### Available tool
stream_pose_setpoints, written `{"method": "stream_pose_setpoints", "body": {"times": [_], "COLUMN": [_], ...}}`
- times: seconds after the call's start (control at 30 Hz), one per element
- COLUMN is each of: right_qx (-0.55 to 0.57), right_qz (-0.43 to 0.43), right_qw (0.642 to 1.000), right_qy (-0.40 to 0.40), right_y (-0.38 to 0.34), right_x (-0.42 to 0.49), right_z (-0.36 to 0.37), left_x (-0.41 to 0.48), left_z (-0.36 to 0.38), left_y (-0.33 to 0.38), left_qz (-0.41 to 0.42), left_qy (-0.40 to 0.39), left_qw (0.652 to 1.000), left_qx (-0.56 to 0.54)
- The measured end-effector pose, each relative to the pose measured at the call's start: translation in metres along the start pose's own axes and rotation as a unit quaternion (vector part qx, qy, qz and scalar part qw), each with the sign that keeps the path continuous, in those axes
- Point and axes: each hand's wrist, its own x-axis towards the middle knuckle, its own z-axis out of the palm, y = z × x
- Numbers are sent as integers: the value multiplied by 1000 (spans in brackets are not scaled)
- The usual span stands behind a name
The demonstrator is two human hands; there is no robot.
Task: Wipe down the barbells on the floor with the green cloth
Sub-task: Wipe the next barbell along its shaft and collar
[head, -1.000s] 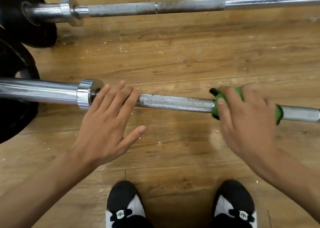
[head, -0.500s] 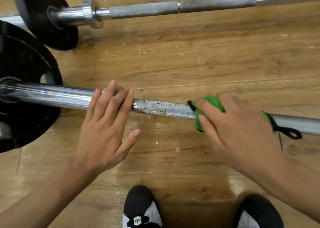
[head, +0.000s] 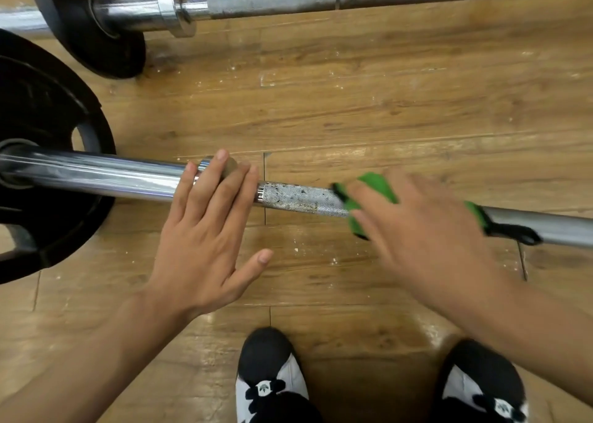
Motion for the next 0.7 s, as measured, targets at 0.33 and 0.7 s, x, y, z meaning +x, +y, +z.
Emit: {"method": "stream_pose_setpoints", "body": {"times": [0.33, 0.7], "right_qx": [-64, -66], "right_qz": [49, 102], "right_qw": [995, 986], "right_qy": [56, 111], "right_y": [-23, 82], "right_x": [-6, -46], "right_z": [21, 5], "left_x": [-1, 33], "left_z": [-3, 2], "left_y": [5, -8], "left_qz": [-3, -12], "left_qy": [-17, 4], "left_qw": [1000, 1000], "left_qx": [14, 23]}}
